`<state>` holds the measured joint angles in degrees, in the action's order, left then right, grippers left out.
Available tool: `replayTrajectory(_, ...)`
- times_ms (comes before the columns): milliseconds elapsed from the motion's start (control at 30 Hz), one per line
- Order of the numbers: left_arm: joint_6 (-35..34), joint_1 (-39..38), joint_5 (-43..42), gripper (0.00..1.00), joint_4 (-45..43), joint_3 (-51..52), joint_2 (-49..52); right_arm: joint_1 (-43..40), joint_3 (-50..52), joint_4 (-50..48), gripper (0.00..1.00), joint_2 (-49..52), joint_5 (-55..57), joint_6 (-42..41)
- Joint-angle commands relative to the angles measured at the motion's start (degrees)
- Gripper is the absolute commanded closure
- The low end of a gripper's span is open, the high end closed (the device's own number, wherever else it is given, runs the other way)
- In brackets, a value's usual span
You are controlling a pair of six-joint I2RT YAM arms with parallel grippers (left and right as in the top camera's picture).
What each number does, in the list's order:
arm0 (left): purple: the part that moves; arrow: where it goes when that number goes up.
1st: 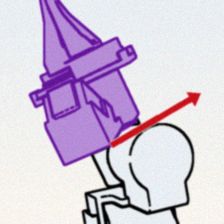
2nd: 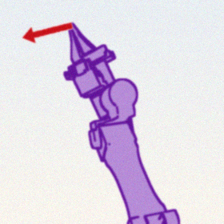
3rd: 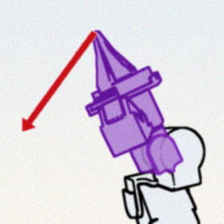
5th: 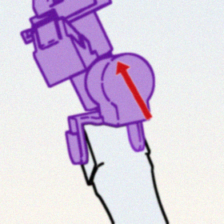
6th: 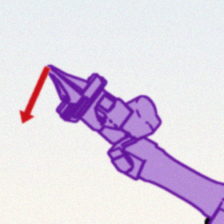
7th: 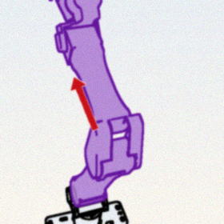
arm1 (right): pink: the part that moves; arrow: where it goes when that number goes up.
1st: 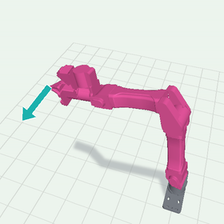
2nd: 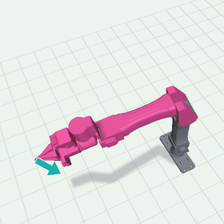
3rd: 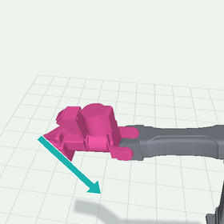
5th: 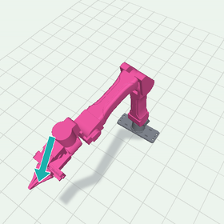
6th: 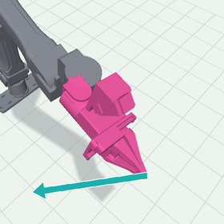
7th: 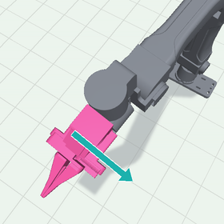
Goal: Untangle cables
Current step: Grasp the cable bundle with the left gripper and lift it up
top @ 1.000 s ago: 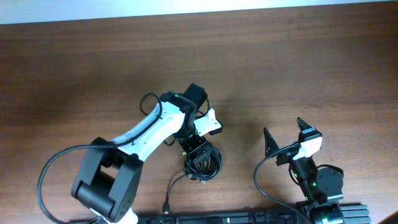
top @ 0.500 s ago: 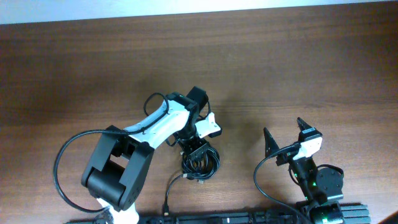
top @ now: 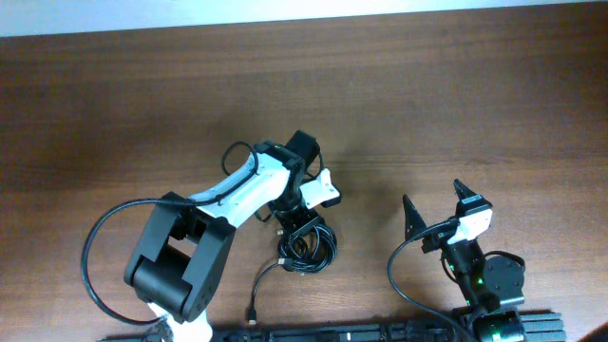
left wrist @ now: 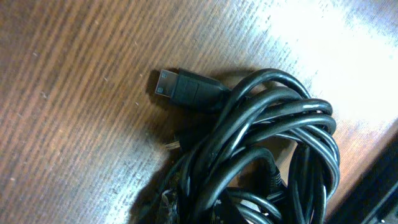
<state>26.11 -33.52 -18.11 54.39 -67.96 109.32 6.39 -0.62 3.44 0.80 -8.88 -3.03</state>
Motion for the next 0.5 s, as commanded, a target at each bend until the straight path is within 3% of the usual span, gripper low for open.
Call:
replayTrajectory(0, -1.7, -0.1, 3.6, 1.00, -2.1, 0.2, 2.1, 0.3, 0.3, 0.4, 0.01, -0.4, 0.5, -0.4)
replayTrajectory(200, -16.1, -0.1, 17.6, 1.00, -3.0, -6.0, -0.5, 0.3, 0.3, 0.4, 0.02, -0.4, 0.5, -0.4)
replayTrajectory(467, -16.9, -0.1, 18.4, 1.00, -8.9, -9.6, -10.8, 0.3, 0.3, 0.4, 0.01, -0.4, 0.5, -0.4)
